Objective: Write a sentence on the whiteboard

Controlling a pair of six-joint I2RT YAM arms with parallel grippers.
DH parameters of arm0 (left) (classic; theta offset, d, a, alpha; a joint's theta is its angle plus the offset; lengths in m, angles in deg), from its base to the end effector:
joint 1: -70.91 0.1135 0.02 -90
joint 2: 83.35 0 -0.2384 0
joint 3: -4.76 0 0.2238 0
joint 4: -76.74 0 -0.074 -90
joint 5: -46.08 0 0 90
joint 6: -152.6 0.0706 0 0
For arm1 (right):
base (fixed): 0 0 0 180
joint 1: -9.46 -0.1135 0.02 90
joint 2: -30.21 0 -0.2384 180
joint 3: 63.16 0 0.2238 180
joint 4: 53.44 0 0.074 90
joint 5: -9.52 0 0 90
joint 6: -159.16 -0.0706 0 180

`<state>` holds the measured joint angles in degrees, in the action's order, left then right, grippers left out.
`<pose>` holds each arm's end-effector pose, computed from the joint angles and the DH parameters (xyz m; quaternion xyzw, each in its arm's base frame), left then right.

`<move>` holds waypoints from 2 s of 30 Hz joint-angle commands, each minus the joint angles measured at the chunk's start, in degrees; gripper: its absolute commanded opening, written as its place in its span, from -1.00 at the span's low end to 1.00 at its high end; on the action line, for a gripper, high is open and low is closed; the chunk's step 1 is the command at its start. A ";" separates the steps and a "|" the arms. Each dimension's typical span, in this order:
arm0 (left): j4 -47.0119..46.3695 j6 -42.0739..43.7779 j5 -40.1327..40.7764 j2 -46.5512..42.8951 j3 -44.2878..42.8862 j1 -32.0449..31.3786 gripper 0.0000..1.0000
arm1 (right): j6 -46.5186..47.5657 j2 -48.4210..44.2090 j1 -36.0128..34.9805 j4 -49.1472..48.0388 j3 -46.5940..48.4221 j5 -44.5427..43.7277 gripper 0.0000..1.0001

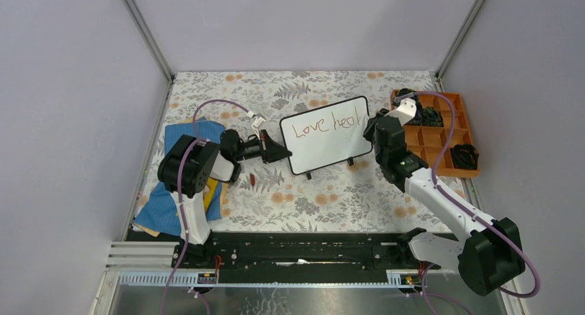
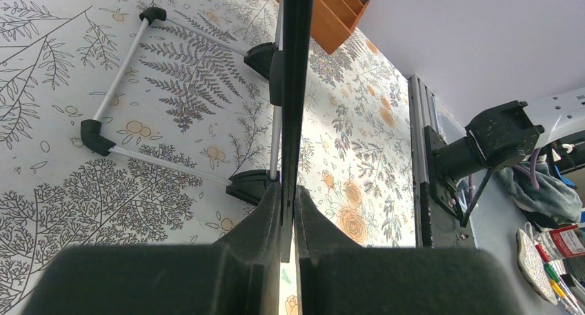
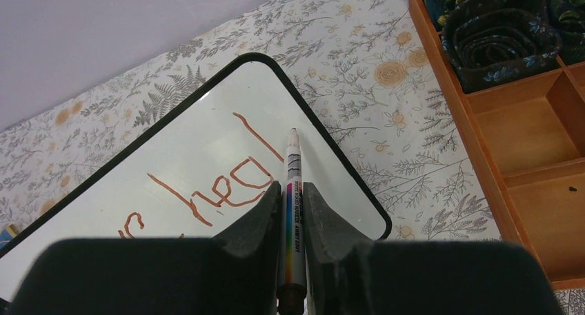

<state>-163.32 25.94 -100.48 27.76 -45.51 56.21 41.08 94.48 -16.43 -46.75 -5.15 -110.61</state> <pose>0.3021 -0.1402 0.1389 0.2072 0.6788 -0.5720 0.4112 0.2589 0.0863 0.2736 0.1763 0.7522 0.0917 0.6282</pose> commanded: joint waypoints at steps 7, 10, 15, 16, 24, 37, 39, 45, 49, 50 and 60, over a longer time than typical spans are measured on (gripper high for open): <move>3.90 1.20 0.49 -0.03 0.10 -0.60 -1.00 | 0.39 2.03 0.58 -3.00 3.79 0.39 -1.00; 3.98 1.05 0.48 0.07 0.01 -0.63 -1.00 | 0.43 2.47 0.58 -2.85 4.03 0.51 -1.00; 3.98 1.21 0.48 -0.01 0.13 -0.68 -1.00 | 0.44 3.24 0.58 -3.02 4.36 0.40 -1.00; 3.98 1.17 0.48 0.02 0.10 -0.68 -1.00 | 0.47 3.37 0.58 -2.94 4.51 0.40 -1.00; 3.98 1.22 0.46 0.05 0.09 -0.68 -1.00 | 0.74 4.78 0.58 -3.06 5.18 1.11 -1.00; 4.07 1.24 0.48 0.15 -0.04 -0.68 -1.00 | 0.22 3.89 0.58 -3.53 2.57 4.35 -1.00; 4.08 1.23 0.48 0.18 -0.06 -0.68 -1.00 | -0.04 3.53 0.57 -3.35 1.94 4.38 -1.00; 4.16 1.24 0.57 -0.17 0.05 -0.68 -1.00 | -0.31 2.50 0.57 -2.29 0.64 4.03 -1.00; 4.16 1.20 0.60 -0.28 0.05 -0.67 -1.00 | -0.32 2.09 0.58 -1.64 0.31 3.34 -1.00; 4.16 1.20 0.58 -0.29 0.01 -0.64 -1.00 | -0.31 2.01 0.58 -1.54 0.26 3.09 -1.00; 4.16 1.24 0.57 -0.29 0.03 -0.70 -1.00 | -0.36 2.67 0.59 0.03 0.94 -0.40 -1.00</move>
<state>-162.90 26.11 -100.39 27.56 -45.51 56.10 41.24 97.65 -16.03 -47.04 -4.78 -108.12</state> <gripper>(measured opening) 0.127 0.193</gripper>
